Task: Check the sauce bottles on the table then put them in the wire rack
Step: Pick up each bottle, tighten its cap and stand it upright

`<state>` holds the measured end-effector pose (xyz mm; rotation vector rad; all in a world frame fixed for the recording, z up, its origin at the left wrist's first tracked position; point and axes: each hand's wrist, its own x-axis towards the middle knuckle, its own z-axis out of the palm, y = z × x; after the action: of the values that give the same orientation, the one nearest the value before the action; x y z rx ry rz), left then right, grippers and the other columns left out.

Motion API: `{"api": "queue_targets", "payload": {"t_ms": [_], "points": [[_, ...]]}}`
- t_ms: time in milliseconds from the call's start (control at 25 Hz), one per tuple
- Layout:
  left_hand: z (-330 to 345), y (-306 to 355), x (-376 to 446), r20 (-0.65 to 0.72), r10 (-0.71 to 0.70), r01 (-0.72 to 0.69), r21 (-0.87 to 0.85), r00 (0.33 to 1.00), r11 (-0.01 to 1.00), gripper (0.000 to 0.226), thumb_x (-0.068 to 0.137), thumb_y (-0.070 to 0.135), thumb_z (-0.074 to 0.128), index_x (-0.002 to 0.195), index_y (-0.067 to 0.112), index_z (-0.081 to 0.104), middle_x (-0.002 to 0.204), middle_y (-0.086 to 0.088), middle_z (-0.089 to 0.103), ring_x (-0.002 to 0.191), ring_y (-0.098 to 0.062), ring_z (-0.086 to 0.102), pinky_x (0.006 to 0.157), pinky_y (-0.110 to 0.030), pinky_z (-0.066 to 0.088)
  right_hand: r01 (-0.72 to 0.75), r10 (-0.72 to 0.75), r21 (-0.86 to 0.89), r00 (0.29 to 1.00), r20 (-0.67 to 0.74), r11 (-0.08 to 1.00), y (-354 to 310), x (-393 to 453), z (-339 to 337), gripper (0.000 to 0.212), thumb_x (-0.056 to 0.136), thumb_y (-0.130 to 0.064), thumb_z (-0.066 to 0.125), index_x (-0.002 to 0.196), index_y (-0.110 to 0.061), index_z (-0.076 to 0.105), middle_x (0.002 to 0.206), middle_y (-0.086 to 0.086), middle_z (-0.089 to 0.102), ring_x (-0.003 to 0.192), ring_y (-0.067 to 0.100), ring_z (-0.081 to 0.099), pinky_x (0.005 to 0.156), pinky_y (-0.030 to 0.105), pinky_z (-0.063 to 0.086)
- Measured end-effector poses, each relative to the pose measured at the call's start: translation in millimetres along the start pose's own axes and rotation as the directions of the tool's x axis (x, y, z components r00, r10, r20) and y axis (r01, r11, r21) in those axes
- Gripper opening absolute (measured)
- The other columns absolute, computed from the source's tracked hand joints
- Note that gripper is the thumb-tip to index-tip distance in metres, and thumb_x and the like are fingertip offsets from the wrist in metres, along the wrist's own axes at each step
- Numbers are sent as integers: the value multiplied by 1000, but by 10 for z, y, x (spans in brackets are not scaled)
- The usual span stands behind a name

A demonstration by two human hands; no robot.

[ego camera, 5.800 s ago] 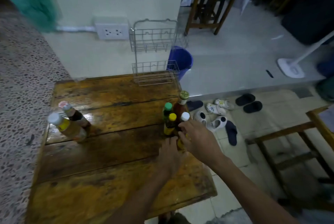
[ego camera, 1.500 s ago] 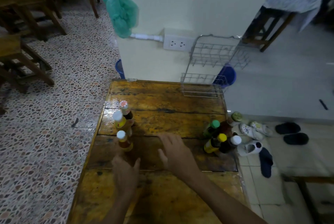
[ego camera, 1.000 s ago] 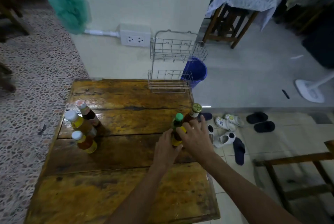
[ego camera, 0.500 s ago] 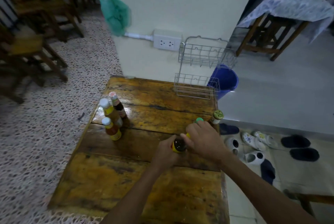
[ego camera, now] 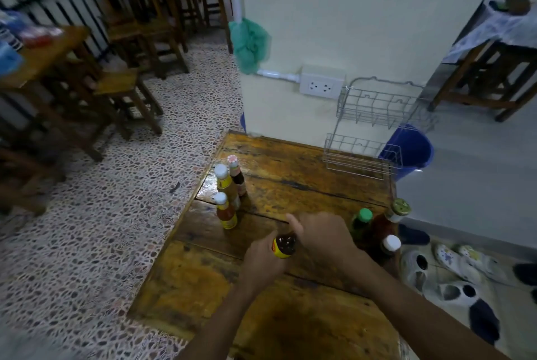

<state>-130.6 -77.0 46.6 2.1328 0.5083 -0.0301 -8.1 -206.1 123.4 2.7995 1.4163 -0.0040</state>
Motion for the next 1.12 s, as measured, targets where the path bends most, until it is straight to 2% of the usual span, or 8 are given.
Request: {"api": "queue_targets", "payload": {"t_ms": [160, 360, 520, 600, 760, 960, 1040, 1120], "points": [[-267, -98, 29, 162, 59, -40, -122, 985, 992, 36, 74, 40, 80, 106, 39, 64, 93, 13, 73, 82, -5, 69, 65, -31, 54, 315, -322, -66, 924, -207, 947, 29, 128, 22, 47, 103, -43, 39, 73, -18, 64, 65, -2, 59, 61, 17, 52, 38, 26, 26], [-286, -286, 58, 13, 37, -39, 155, 999, 987, 32, 74, 51, 72, 85, 28, 52, 77, 9, 65, 68, -12, 63, 56, -35, 48, -42, 42, 145, 999, 1, 989, -229, 190, 179, 47, 99, -35, 37, 54, -21, 43, 49, -8, 33, 42, 13, 29, 41, 24, 20], [-205, -530, 17, 12, 110, -108, 338, 994, 935, 26, 83, 50, 62, 84, 35, 40, 77, 14, 50, 68, -11, 54, 54, -26, 36, -420, 286, 277, 863, 416, 864, -302, 150, 450, 30, 100, -41, 35, 76, -27, 48, 69, -6, 41, 60, 14, 42, 56, 23, 32], [-248, -611, 68, 69, 32, -48, 251, 997, 967, 26, 80, 51, 66, 92, 33, 50, 83, 13, 58, 74, -11, 58, 57, -26, 37, -267, 205, 152, 921, 333, 952, -381, 170, 553, 34, 103, -41, 38, 92, -19, 61, 64, -3, 46, 54, 19, 46, 43, 29, 28], [-431, -692, 159, 245, -20, 25, -16, 969, 1000, 39, 71, 48, 76, 104, 35, 60, 94, 11, 69, 83, -8, 67, 68, -34, 55, -46, 43, 48, 996, 73, 998, -491, 269, 486, 50, 101, -47, 39, 62, -20, 56, 54, -5, 49, 41, 13, 35, 39, 26, 13], [-396, -823, 91, 63, -2, -13, 228, 998, 974, 34, 79, 41, 80, 98, 32, 53, 95, 10, 64, 85, -13, 63, 69, -31, 51, -326, 270, 107, 895, 355, 939, -663, 494, 630, 40, 101, -31, 38, 64, -17, 46, 60, -3, 41, 51, 17, 41, 49, 30, 42], [-366, -894, 27, 3, -6, 5, 300, 1000, 954, 37, 81, 43, 79, 104, 28, 54, 100, 8, 64, 90, -14, 61, 70, -27, 45, -453, 315, 169, 800, 511, 875, -732, 561, 602, 38, 99, -38, 37, 70, -16, 49, 73, 1, 49, 69, 23, 53, 64, 32, 43], [-391, -1005, 17, -26, -16, 22, 273, 1000, 962, 39, 81, 42, 80, 104, 29, 51, 100, 8, 62, 90, -13, 59, 68, -26, 41, -421, 280, 157, 796, 537, 894, -857, 608, 571, 37, 101, -42, 39, 85, -14, 56, 84, 2, 50, 81, 26, 56, 70, 34, 42]]}}
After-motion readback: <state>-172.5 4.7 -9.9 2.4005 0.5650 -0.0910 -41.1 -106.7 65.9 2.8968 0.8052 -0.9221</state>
